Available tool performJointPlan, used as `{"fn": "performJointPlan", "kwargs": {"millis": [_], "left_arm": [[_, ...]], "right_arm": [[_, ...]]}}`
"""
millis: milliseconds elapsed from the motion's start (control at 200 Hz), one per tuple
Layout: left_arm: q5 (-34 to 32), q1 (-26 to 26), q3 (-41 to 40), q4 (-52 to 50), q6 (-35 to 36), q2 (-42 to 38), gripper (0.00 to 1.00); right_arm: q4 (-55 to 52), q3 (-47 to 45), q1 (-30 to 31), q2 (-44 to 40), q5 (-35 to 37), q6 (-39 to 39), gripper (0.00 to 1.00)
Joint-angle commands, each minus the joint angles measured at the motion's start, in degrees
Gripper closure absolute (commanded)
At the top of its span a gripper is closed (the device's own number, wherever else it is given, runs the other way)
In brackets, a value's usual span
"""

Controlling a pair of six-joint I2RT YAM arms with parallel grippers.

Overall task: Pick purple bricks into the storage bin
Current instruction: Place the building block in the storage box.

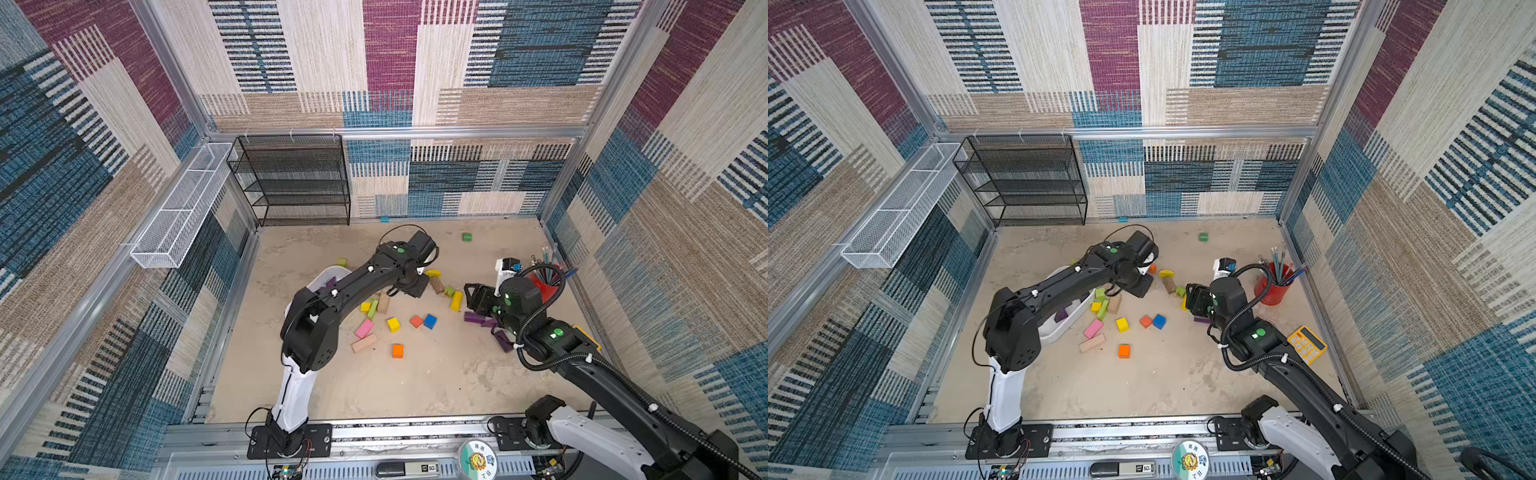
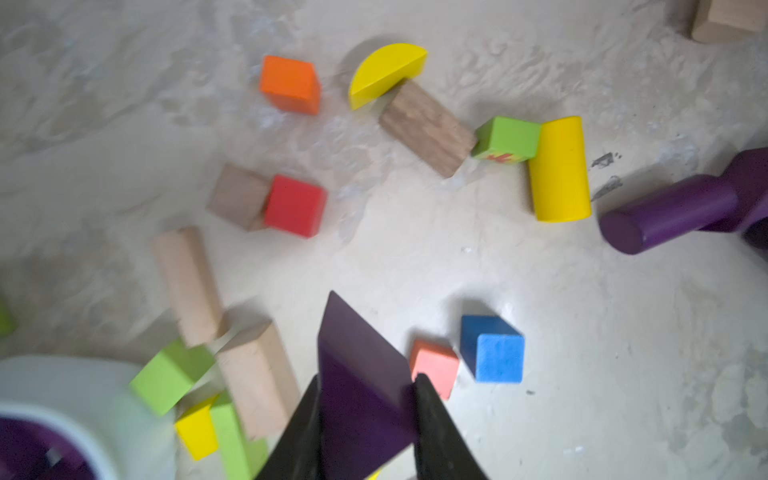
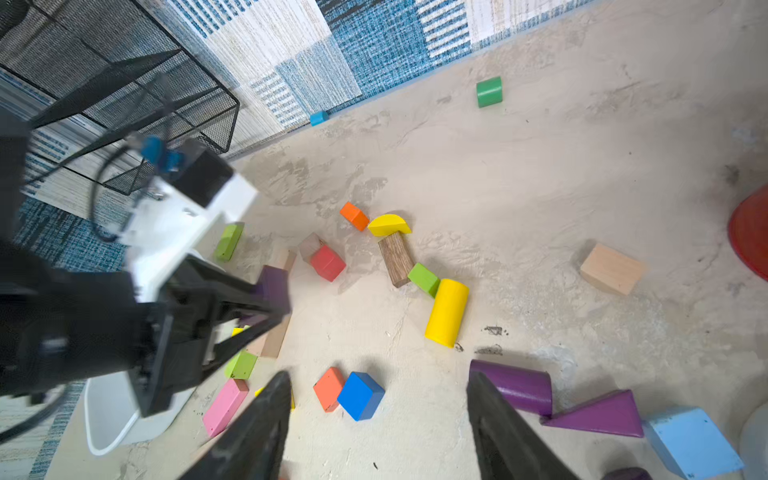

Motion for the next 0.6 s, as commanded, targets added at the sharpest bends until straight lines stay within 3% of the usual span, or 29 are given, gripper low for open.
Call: {"fn": "performJointPlan", "kwargs": {"millis": [0,285,596], "left_arm": [[1.0,3.0,-6.0,-0.1,-2.8,-6.6,0.69],[-0.1,15.2,-22.5,1.5,-7.2,-20.8,0.68],[-4.6,25.3,-32.2,5.6,-11.0,-24.1,0.67]], "right_arm": [[3.1,0.5,0.0,2.1,-1.3,-2.0,0.32],[7.1,0.8,0.0,11.5,-7.0,-4.7,0.33],[7.8,0.7,0.1,17.3,-8.4,-5.5,0.33]]}}
